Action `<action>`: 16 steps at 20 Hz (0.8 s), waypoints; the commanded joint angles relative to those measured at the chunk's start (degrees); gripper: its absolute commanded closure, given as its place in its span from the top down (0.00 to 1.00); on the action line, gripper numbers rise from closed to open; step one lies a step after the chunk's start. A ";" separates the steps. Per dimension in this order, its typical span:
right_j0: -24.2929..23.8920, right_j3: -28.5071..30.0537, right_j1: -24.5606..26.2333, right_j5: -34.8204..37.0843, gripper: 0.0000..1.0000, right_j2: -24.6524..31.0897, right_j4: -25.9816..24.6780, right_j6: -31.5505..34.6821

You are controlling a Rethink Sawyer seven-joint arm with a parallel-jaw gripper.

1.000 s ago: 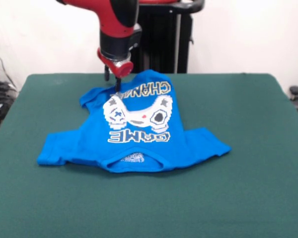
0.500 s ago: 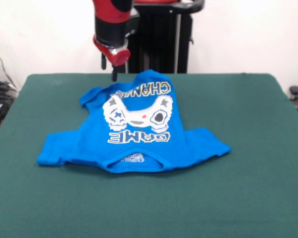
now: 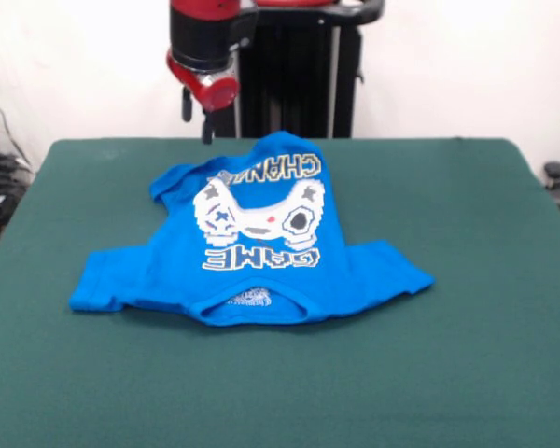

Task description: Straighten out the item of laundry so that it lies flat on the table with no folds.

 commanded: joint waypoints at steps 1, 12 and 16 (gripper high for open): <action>-0.49 0.83 1.56 -3.15 1.00 9.63 -0.43 -1.15; -0.11 -3.96 8.95 -9.79 1.00 7.40 -2.66 0.67; -0.01 -5.17 11.16 -11.64 1.00 6.70 -2.94 1.32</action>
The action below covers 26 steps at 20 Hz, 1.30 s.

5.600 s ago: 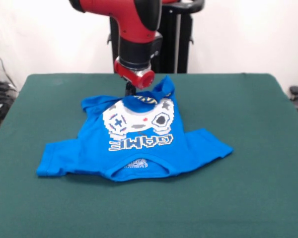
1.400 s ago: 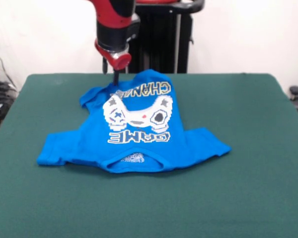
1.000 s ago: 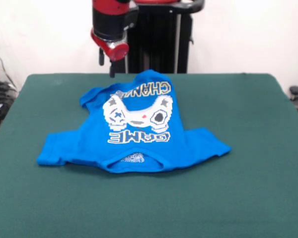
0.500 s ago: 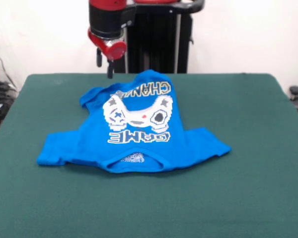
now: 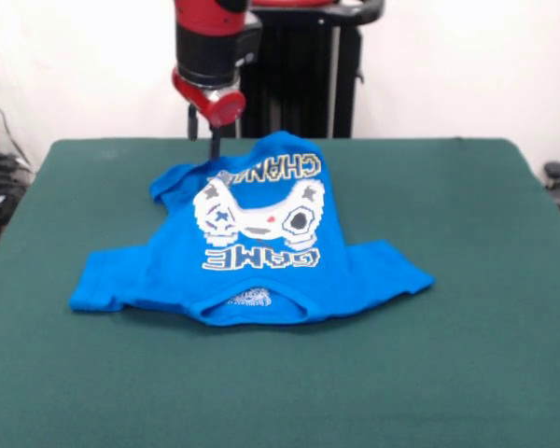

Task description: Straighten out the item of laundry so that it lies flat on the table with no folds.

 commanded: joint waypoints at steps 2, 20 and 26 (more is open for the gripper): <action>0.99 -6.44 9.14 -6.92 1.00 4.59 -2.01 1.29; 0.18 -11.61 8.17 2.31 1.00 3.37 -5.24 -4.09; -1.33 -10.11 5.39 5.68 1.00 4.30 -5.70 -6.14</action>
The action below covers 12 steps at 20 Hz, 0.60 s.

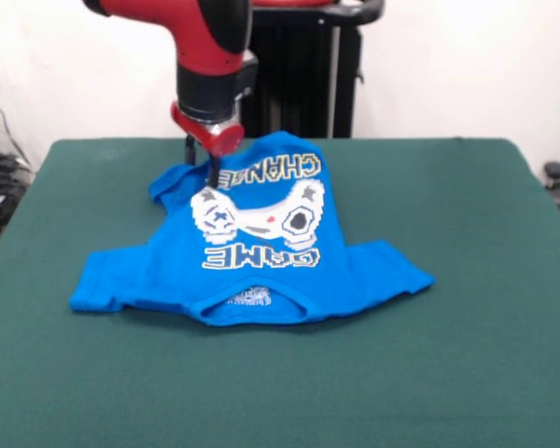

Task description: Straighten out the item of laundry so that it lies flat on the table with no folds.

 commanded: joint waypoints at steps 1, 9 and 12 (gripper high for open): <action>-1.38 -5.04 -2.06 7.99 1.00 4.60 -1.83 -6.46; -3.43 -2.86 -6.25 12.24 1.00 6.79 -2.63 -8.19; -3.76 -3.46 -4.48 10.76 1.00 7.02 -3.68 -7.12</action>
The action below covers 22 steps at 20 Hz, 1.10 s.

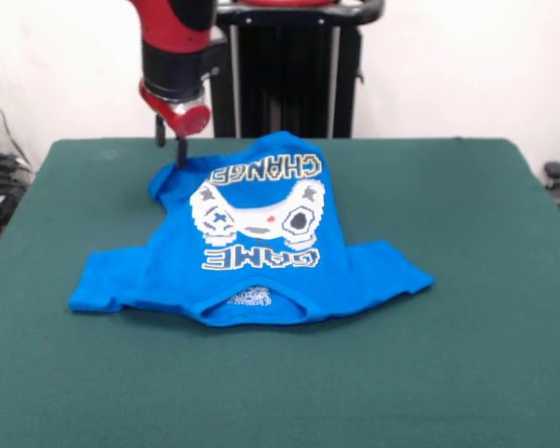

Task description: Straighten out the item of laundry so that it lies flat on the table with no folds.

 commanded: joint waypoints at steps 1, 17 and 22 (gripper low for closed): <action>0.06 -3.70 1.42 4.26 1.00 7.00 -2.70 -6.65; 1.51 -6.07 6.72 -1.61 1.00 7.02 -3.17 -1.12; 1.69 -5.54 5.53 -0.70 1.00 7.23 -2.93 -1.33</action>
